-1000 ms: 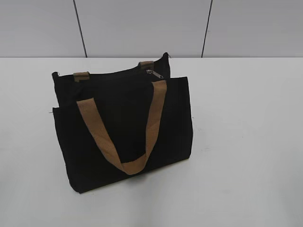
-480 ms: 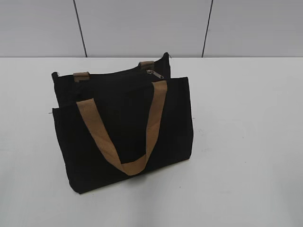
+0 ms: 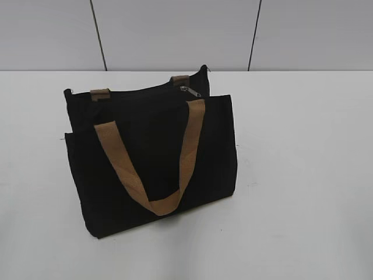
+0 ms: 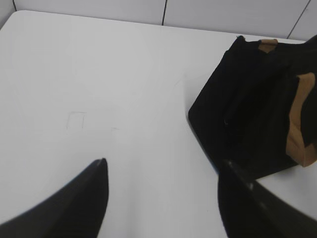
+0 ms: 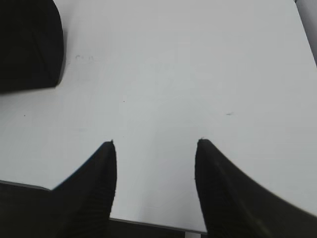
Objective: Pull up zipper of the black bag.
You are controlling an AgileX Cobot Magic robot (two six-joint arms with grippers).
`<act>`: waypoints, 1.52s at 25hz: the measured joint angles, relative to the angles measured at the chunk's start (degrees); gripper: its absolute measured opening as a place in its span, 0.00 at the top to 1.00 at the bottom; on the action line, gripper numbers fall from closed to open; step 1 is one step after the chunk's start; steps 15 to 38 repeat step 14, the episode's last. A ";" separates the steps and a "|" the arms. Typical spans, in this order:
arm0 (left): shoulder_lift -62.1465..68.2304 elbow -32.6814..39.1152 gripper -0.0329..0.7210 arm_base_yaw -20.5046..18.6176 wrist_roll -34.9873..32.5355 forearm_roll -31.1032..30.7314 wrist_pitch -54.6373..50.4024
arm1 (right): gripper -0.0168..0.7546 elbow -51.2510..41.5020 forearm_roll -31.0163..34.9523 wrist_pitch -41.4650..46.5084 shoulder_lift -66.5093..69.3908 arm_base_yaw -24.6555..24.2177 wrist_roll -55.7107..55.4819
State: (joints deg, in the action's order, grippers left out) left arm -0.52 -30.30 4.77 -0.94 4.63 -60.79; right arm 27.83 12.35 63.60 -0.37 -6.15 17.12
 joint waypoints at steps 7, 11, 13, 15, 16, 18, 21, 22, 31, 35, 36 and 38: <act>0.00 0.00 0.27 0.00 0.00 -0.23 0.02 | 0.46 0.00 0.00 -0.13 0.00 0.00 -0.07; 0.00 0.00 0.27 0.00 0.00 -0.35 0.02 | 0.46 0.00 0.00 -0.13 0.00 0.00 -0.07; 0.00 0.00 0.27 0.00 0.00 -0.35 0.02 | 0.46 0.00 0.00 -0.13 0.00 0.00 -0.07; 0.00 0.00 0.27 0.00 0.00 -0.35 0.02 | 0.46 0.00 0.00 -0.14 0.00 0.00 -0.07; 0.00 0.00 0.27 0.00 0.00 -0.35 0.02 | 0.46 0.00 0.00 -0.14 0.00 0.00 -0.07; 0.00 0.00 0.27 0.00 0.00 -0.35 0.02 | 0.46 0.00 0.00 -0.14 0.00 0.00 -0.07; 0.00 0.00 0.27 0.00 0.00 -0.35 0.02 | 0.46 0.00 0.00 -0.14 0.00 0.00 -0.07; 0.00 0.00 0.27 0.00 0.00 -0.35 0.02 | 0.46 0.00 0.00 -0.14 0.00 0.00 -0.07; 0.00 0.00 0.27 0.00 0.00 -0.35 0.02 | 0.46 0.00 0.00 -0.14 0.00 0.00 -0.07; 0.00 0.00 0.27 0.00 0.00 -0.35 0.02 | 0.46 0.00 0.00 -0.14 0.00 0.00 -0.07; 0.00 0.00 0.27 0.00 0.00 -0.35 0.02 | 0.46 0.00 0.00 -0.14 0.00 0.00 -0.07; 0.00 0.00 0.27 0.00 0.00 -0.35 0.02 | 0.46 0.00 0.00 -0.14 0.00 0.00 -0.07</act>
